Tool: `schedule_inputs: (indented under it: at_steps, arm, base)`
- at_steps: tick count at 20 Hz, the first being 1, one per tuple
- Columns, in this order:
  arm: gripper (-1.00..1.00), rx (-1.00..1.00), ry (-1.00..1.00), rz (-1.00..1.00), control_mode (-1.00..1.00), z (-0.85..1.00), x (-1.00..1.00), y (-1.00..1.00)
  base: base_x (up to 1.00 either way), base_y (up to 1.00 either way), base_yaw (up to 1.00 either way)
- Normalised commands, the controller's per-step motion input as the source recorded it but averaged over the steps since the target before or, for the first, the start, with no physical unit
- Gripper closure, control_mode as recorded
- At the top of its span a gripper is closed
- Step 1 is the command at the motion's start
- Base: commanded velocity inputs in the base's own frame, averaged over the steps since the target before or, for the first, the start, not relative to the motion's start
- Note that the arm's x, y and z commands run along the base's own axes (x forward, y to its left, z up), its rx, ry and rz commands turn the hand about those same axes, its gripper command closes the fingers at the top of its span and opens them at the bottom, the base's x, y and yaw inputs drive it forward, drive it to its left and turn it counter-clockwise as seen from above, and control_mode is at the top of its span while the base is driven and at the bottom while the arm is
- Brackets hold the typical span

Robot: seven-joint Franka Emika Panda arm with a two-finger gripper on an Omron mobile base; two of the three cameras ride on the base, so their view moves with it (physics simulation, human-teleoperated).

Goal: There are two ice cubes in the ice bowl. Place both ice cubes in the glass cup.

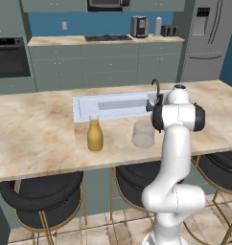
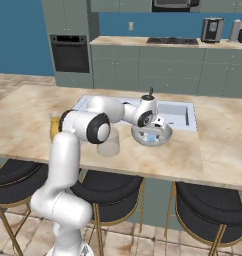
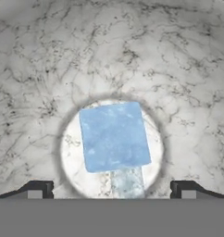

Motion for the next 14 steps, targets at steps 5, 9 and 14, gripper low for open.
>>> schedule_inputs:
  at_steps: [5, 9, 14]
  arm:
    - [-1.0, 0.0, 0.0, 0.0, -1.0, -0.1, 0.11, -0.07]
    - [-1.0, 0.0, 0.0, 0.0, -1.0, -0.17, 0.07, 0.0]
    - [-1.0, 0.0, 0.0, 0.0, -1.0, -0.18, 0.11, 0.0]
  base:
    - [0.0, 0.0, 0.0]
    - [0.0, 0.0, 0.0]
    - [0.0, 0.0, 0.0]
